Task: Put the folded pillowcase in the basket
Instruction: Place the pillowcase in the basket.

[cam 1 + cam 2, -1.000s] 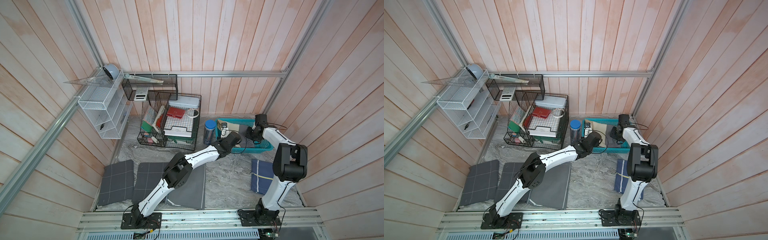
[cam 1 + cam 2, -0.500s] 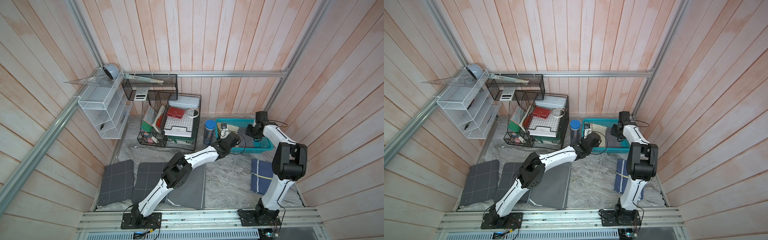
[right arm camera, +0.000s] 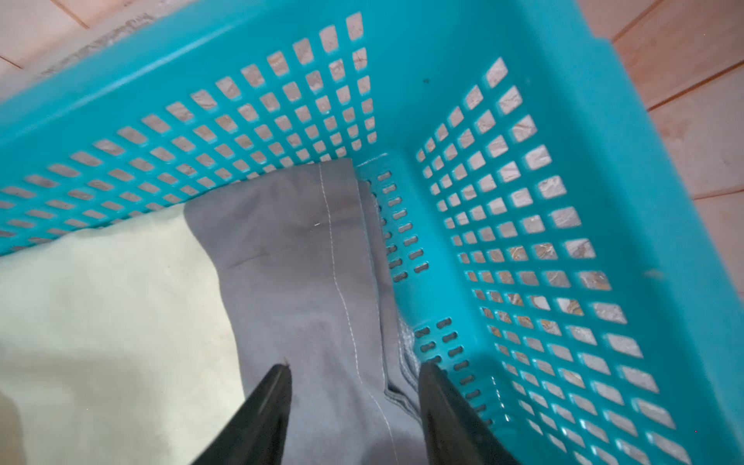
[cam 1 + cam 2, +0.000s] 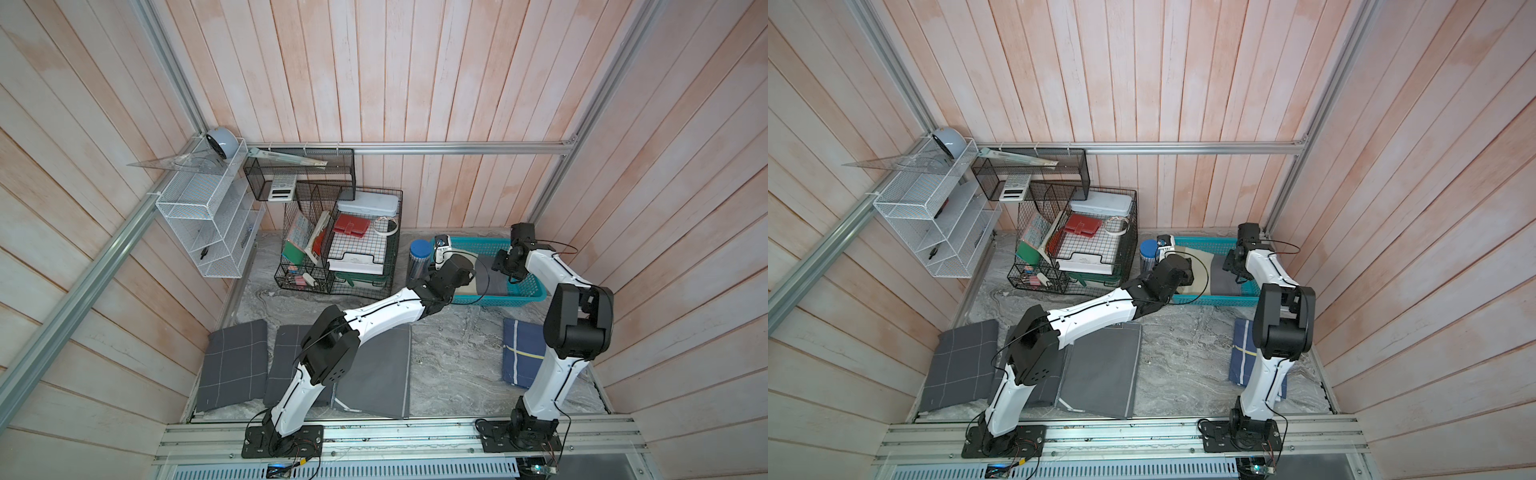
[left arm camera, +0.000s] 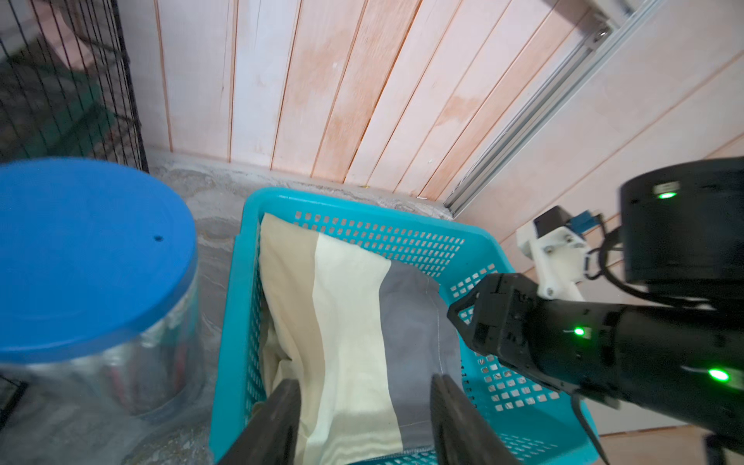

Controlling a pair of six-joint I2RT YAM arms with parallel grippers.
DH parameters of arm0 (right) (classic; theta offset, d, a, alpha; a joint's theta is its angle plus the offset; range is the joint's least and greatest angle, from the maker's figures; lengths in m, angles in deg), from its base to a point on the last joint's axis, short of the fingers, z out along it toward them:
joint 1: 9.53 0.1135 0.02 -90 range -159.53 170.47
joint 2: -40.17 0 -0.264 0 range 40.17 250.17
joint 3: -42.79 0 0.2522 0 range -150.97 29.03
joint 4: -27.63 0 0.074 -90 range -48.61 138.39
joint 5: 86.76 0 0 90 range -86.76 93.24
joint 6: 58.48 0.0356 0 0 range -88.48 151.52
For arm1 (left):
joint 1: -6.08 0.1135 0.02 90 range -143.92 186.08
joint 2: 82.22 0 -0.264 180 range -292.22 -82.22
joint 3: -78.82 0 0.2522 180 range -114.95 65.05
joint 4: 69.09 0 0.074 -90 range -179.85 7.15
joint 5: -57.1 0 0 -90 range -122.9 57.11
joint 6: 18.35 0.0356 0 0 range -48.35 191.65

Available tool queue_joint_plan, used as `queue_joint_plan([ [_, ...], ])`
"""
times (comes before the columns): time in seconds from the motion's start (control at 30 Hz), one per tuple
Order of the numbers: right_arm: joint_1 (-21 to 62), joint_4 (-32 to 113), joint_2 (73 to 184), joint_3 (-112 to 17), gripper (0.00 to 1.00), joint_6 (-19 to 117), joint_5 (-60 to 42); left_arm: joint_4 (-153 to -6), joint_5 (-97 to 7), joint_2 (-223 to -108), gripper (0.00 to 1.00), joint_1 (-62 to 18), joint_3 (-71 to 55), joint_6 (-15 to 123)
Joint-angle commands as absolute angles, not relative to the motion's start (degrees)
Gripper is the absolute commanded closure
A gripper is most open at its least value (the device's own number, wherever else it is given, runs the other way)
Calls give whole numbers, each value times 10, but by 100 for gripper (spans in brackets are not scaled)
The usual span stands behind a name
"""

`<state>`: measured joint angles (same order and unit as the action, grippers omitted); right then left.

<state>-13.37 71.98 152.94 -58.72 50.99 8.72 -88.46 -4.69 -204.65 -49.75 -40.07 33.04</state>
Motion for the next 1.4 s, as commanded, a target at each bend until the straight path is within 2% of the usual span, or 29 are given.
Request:
queue_joint_plan([
  [0.0,-143,756,1574,-622,42,513,76,-854,-60,-2001,40,-495,-359,343],
  [0.1,-147,807,1610,-668,42,495,36,-846,-64,-1972,37,-493,-322,346],
  [0.27,-148,842,1649,-701,42,498,34,-828,-66,-1927,33,-485,-259,344],
  [0.37,-148,852,1657,-710,46,501,32,-822,-66,-1912,32,-478,-236,337],
  [0.47,-148,848,1649,-704,62,499,26,-817,-66,-1902,32,-469,-215,328],
  [0.6,-148,847,1627,-701,91,492,29,-810,-66,-1892,31,-460,-197,318],
  [0.67,-147,843,1607,-697,99,487,32,-810,-65,-1889,31,-457,-191,316],
  [1.0,-147,829,1522,-677,100,460,62,-805,-59,-1882,30,-450,-170,309],
  [1.37,-148,862,1590,-696,100,469,47,-802,-52,-1871,29,-444,-157,309],
])
